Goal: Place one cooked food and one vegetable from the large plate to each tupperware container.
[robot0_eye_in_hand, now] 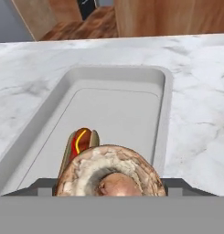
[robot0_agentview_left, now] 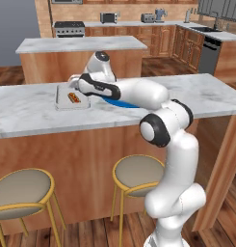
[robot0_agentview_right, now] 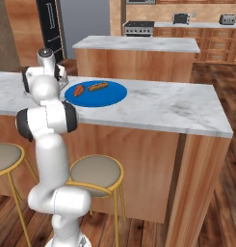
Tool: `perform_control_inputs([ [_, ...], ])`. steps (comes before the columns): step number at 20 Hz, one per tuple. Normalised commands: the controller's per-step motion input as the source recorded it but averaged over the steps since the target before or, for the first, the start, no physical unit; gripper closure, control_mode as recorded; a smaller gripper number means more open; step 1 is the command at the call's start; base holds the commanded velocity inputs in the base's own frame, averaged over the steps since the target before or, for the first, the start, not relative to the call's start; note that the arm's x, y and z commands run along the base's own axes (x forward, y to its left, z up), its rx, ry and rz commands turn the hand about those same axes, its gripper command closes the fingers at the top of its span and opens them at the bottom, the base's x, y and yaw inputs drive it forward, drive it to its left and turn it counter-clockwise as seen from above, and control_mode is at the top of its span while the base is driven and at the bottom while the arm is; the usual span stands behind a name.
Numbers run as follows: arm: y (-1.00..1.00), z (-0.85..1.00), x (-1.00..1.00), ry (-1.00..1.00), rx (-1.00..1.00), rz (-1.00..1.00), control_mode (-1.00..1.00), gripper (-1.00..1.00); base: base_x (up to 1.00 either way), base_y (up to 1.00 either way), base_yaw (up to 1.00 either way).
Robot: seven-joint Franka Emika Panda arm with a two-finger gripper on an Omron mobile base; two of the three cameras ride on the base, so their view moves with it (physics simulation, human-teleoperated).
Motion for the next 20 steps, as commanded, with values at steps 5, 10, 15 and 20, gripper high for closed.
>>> perform_control_inputs([
  [5,0.29,-0.25,0.36,0.09,-0.01,0.00,-1.00,1.00,0.00,0.00,0.00],
  [10,0.08,-0.15,0.32,0.09,0.00,0.00,-1.00,1.00,0.00,0.00,0.00],
  [15,0.00,-0.09,0.28,0.09,0.00,0.00,-1.00,1.00,0.00,0.00,0.00],
  [20,0.00,-0.17,0.26,0.09,0.00,0.00,-1.00,1.00,0.00,0.00,0.00],
])
